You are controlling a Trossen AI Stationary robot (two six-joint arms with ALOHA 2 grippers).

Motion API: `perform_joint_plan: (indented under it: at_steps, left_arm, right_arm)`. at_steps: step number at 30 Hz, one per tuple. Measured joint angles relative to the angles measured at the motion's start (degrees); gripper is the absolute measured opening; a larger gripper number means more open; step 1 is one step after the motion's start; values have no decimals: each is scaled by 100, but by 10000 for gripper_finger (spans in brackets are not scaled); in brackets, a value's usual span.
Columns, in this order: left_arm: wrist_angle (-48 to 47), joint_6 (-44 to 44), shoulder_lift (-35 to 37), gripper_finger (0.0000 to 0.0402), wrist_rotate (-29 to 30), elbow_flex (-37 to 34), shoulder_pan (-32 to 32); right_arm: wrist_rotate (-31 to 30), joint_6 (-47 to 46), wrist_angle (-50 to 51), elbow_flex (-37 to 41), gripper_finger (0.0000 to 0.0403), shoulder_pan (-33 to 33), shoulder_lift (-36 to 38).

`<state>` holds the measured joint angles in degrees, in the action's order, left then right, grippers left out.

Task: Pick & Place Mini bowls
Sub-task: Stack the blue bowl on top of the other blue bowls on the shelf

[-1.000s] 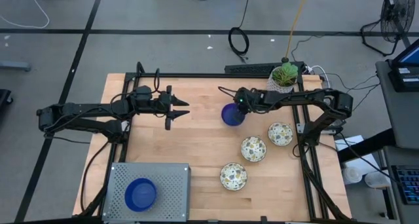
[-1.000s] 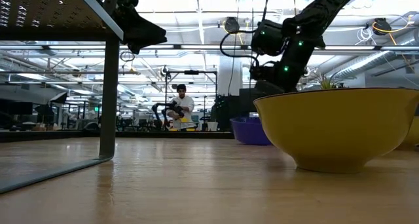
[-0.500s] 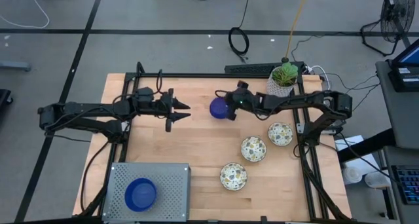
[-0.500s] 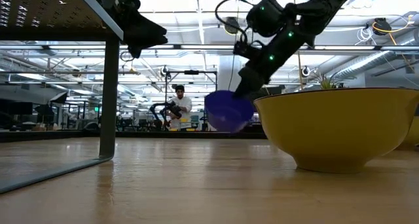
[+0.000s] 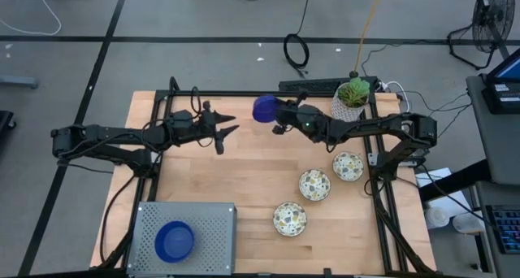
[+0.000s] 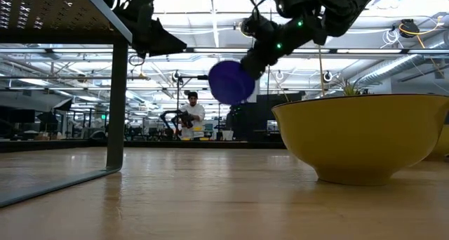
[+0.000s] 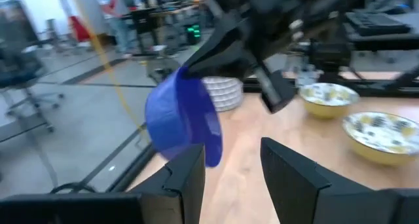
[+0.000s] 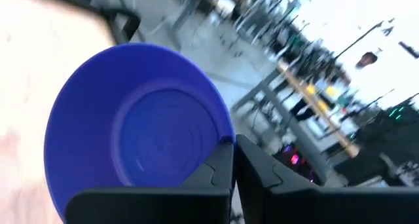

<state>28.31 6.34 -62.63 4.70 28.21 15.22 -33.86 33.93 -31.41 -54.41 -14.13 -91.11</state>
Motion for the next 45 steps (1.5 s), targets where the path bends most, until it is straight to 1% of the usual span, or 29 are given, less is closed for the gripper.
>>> perform_joint_plan:
  at_steps: [2, 6, 9, 15, 18, 22, 27, 30, 32, 38, 41, 45]
  left_arm:
    - [63, -85, 2, 150, 169, 0, 0]
    - [98, -152, 0, 150, 327, 0, 0]
    - [311, -234, 0, 150, 345, 0, 0]
    - [568, -215, -219, 150, 345, 0, -33]
    - [636, -71, -485, 150, 358, 63, -48]
    - [993, 79, -917, 150, 824, 208, -46]
    - [1149, 341, -1308, 150, 869, 471, -46]
    - [1178, 431, -1380, 150, 926, 586, -42]
    - [1193, 428, -1403, 150, 1064, 619, -46]
    - [1245, 528, -1401, 150, 1769, 660, -39]
    - [1248, 584, -1401, 150, 2032, 661, -38]
    - [1242, 611, -1401, 150, 2117, 662, -37]
  right_arm:
    - [310, 91, -315, 0, 0, -4, 0]
    - [841, 137, -891, 0, 0, -4, 0]
    - [995, 245, -1300, 0, 0, -4, -102]
    - [1011, 324, -1468, 4, 0, -6, -97]
    - [1016, 347, -1490, 4, 0, -6, -107]
    - [1016, 437, -1568, 4, 0, -4, -101]
    - [980, 452, -1530, 4, 0, -10, -103]
    - [954, 452, -1547, 4, 0, -15, -96]
    - [952, 452, -1549, 2, 0, -13, -90]
    - [1019, 439, -1499, 2, 0, 9, -97]
    - [1024, 444, -1497, 2, 0, 38, -103]
    - [1010, 446, -1505, 0, 0, 95, -103]
